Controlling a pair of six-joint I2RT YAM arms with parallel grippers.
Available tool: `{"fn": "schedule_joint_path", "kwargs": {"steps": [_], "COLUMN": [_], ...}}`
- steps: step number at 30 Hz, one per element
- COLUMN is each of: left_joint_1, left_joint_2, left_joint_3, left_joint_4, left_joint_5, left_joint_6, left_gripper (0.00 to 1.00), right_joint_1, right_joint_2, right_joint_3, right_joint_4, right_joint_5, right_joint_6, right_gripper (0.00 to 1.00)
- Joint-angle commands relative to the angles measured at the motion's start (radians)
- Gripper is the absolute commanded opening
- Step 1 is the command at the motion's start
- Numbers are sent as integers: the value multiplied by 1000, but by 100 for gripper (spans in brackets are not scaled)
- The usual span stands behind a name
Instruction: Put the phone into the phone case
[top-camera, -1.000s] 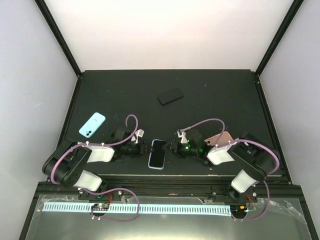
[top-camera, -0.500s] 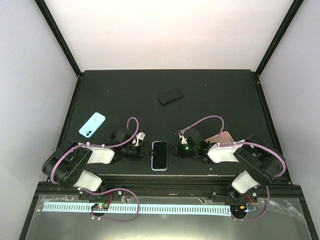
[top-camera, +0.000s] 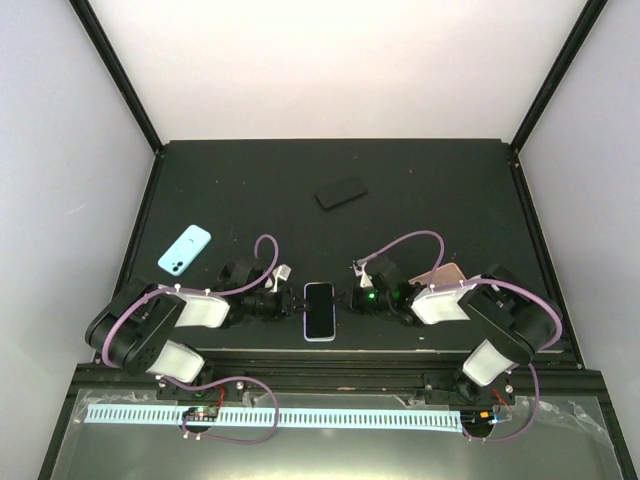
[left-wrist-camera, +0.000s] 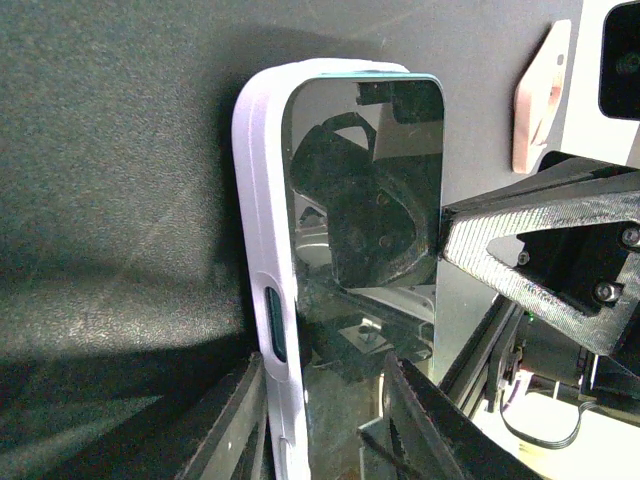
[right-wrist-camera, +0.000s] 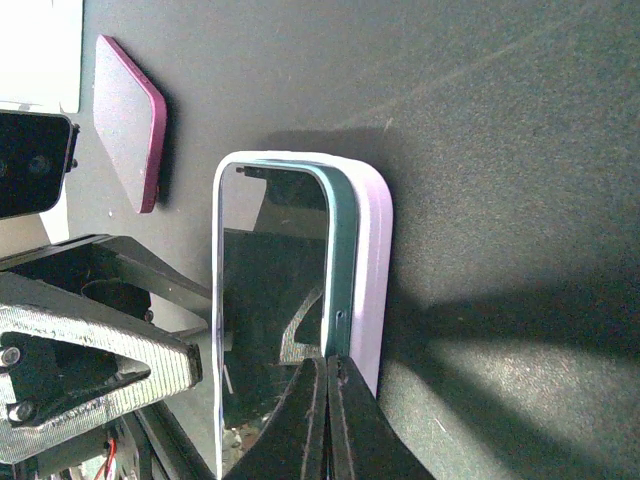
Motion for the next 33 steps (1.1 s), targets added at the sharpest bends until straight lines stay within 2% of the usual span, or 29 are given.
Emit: {"fn": "schedule_joint_path", "kwargs": {"steps": [1, 8, 13, 17, 26, 33], "left_joint_1": [-40, -52, -52, -53, -53, -51], "left_joint_2": [53, 40, -18, -30, -4, 31], "left_joint_3": [-6, 25, 29, 25, 14, -24], "left_joint_4": [-38, -68, -212, -242, -221, -152], "left_joint_5": [-43, -56, -137, -139, -133, -121], "left_joint_6": [-16, -15, 8, 8, 16, -1], "left_gripper": [34, 33, 33, 33, 32, 22], "right_joint_1": [22, 22, 21, 22, 49, 58], "right_joint_2": [36, 30, -67, -63, 5, 70], "right_joint_3": [41, 47, 45, 49, 14, -11], "right_joint_4": [67, 25, -120, -142, -57, 140], "right_joint_5": [-39, -21, 69, 69, 48, -25], "right_joint_6": [-3, -22, -64, -58, 33, 121], "right_gripper": [3, 4, 16, 32, 47, 52]}}
